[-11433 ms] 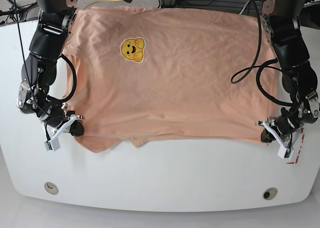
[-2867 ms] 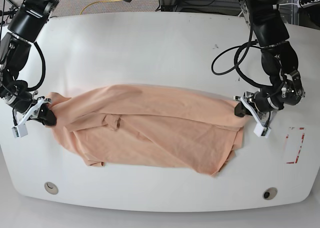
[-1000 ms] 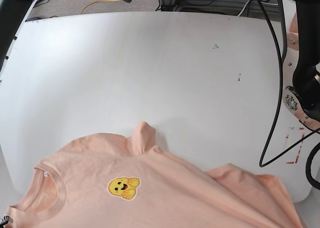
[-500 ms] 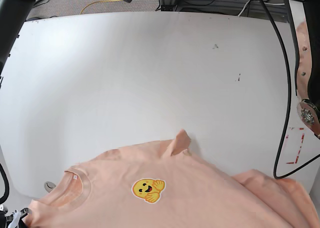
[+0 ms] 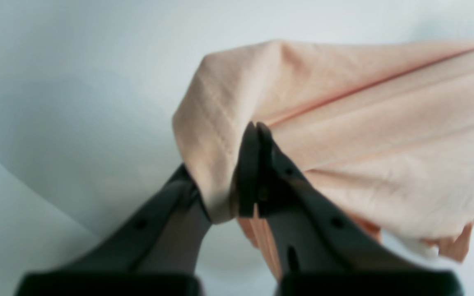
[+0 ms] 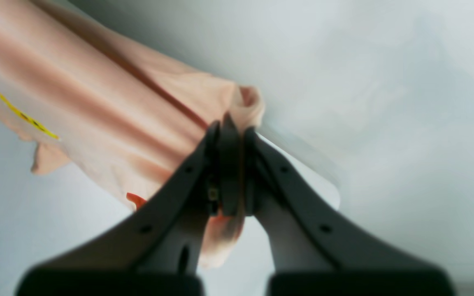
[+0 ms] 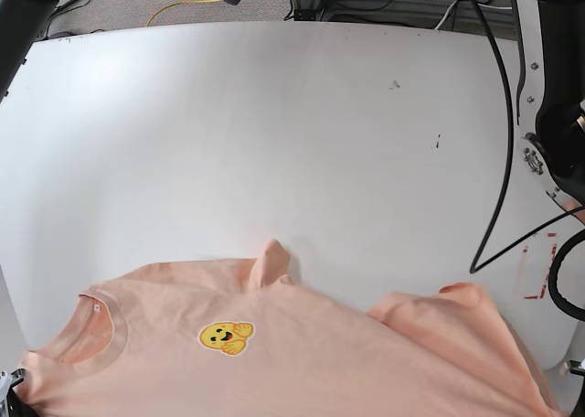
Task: Fold the T-shirt properly
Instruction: 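Lift the shirt with both grippers and swing it upward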
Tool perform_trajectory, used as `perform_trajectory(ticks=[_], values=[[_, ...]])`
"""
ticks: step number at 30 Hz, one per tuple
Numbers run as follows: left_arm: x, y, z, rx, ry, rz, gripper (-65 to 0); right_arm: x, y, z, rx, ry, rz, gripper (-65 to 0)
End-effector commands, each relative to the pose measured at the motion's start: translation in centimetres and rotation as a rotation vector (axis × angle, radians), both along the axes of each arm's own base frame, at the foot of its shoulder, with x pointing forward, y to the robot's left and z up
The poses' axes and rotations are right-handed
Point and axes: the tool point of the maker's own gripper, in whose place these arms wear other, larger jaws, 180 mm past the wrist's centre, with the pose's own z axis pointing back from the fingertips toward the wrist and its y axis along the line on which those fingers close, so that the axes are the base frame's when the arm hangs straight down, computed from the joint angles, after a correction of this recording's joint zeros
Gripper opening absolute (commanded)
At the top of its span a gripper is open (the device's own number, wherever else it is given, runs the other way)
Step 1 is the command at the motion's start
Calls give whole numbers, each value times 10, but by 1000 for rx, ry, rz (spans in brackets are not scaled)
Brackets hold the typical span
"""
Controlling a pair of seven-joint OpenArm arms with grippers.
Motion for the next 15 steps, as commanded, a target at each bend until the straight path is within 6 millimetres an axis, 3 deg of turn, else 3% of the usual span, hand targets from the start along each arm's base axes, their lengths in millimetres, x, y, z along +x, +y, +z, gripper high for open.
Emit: perform_trajectory(ticks=[1, 10, 15], values=[[-3, 7, 12, 4, -40, 24, -650, -3, -4, 25, 2, -65, -10, -650], [2, -3, -32, 19, 37, -4, -650, -10, -16, 36, 21, -94, -31, -650], [-4, -5, -59, 37, 83, -9, -650, -20, -28, 9, 59, -61, -57, -650]])
